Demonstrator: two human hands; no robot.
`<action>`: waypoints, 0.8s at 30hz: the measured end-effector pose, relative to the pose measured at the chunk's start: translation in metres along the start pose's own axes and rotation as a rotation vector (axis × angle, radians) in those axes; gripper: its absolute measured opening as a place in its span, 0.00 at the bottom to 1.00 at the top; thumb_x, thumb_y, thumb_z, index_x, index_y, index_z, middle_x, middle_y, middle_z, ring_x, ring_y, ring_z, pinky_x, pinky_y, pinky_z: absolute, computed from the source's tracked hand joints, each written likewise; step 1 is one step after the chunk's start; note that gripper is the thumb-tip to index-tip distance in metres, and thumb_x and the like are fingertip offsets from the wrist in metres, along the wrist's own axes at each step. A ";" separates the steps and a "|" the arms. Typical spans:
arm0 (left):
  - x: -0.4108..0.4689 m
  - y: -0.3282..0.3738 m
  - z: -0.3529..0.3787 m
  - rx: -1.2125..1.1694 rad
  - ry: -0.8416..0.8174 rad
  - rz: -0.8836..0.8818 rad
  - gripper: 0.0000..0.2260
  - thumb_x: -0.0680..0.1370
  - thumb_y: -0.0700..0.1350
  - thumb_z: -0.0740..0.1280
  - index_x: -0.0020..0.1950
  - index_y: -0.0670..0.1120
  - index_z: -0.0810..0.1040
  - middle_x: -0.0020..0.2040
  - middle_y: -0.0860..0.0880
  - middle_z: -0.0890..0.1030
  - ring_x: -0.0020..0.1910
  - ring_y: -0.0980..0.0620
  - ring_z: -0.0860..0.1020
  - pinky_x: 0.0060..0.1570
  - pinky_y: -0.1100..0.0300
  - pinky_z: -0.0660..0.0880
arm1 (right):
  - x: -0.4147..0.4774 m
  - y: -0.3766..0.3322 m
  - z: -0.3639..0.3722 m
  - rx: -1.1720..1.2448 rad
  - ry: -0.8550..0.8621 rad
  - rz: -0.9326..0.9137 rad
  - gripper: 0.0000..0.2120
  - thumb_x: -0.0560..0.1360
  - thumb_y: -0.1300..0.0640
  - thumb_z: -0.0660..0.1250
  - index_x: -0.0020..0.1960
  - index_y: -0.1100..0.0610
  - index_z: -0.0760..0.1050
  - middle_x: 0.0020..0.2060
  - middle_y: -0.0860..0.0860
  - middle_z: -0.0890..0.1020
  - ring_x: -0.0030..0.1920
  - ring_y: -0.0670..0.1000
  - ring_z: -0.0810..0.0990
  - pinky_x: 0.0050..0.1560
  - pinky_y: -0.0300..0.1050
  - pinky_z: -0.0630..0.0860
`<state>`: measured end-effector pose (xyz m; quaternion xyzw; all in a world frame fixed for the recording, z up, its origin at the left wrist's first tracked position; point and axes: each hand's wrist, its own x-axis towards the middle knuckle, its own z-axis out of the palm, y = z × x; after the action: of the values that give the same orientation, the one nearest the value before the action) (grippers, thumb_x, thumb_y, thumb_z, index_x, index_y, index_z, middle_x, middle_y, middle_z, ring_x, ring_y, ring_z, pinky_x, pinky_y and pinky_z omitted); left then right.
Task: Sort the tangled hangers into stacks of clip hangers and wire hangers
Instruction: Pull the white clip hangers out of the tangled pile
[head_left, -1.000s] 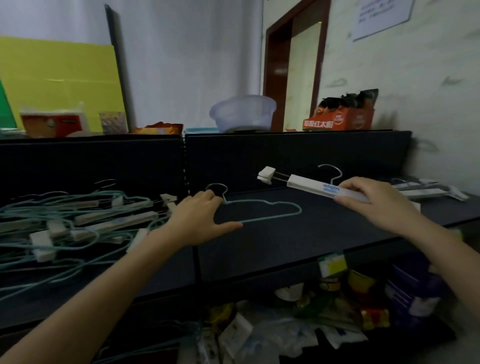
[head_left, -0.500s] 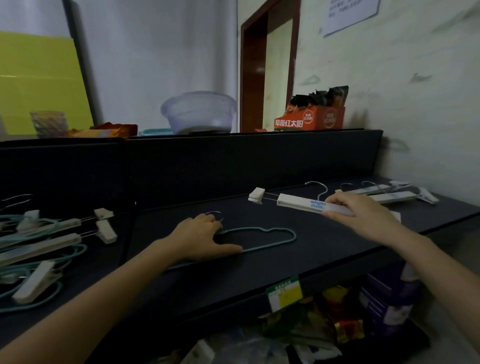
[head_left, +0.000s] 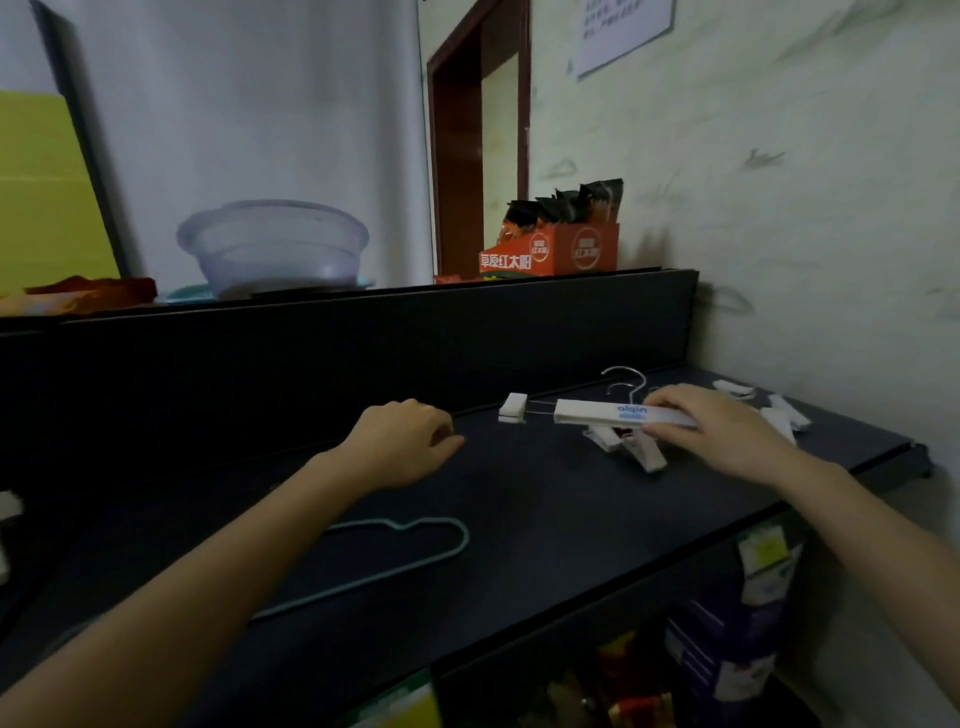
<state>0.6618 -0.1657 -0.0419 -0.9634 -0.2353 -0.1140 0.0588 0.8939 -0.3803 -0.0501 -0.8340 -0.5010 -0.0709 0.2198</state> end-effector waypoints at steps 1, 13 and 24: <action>0.001 -0.001 0.001 0.000 0.001 -0.003 0.16 0.79 0.57 0.56 0.57 0.51 0.77 0.51 0.51 0.81 0.48 0.49 0.78 0.45 0.55 0.74 | 0.002 0.004 0.001 -0.004 0.011 0.003 0.10 0.75 0.49 0.65 0.56 0.50 0.75 0.48 0.46 0.77 0.48 0.49 0.76 0.48 0.48 0.72; 0.043 0.059 0.027 -0.047 0.017 -0.154 0.15 0.79 0.56 0.57 0.57 0.50 0.77 0.50 0.51 0.81 0.45 0.52 0.78 0.40 0.59 0.73 | 0.069 0.089 0.022 -0.034 -0.050 0.010 0.14 0.77 0.49 0.61 0.61 0.51 0.73 0.55 0.52 0.77 0.54 0.53 0.75 0.54 0.51 0.72; 0.000 0.034 0.017 0.074 0.029 -0.355 0.15 0.79 0.56 0.56 0.55 0.50 0.76 0.53 0.52 0.78 0.48 0.51 0.77 0.43 0.57 0.75 | 0.082 0.038 0.024 0.042 0.022 -0.260 0.14 0.77 0.48 0.60 0.61 0.49 0.74 0.58 0.47 0.76 0.56 0.48 0.75 0.51 0.45 0.74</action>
<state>0.6816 -0.1929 -0.0606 -0.9022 -0.4047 -0.1279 0.0767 0.9644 -0.3192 -0.0546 -0.7564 -0.6038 -0.0973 0.2319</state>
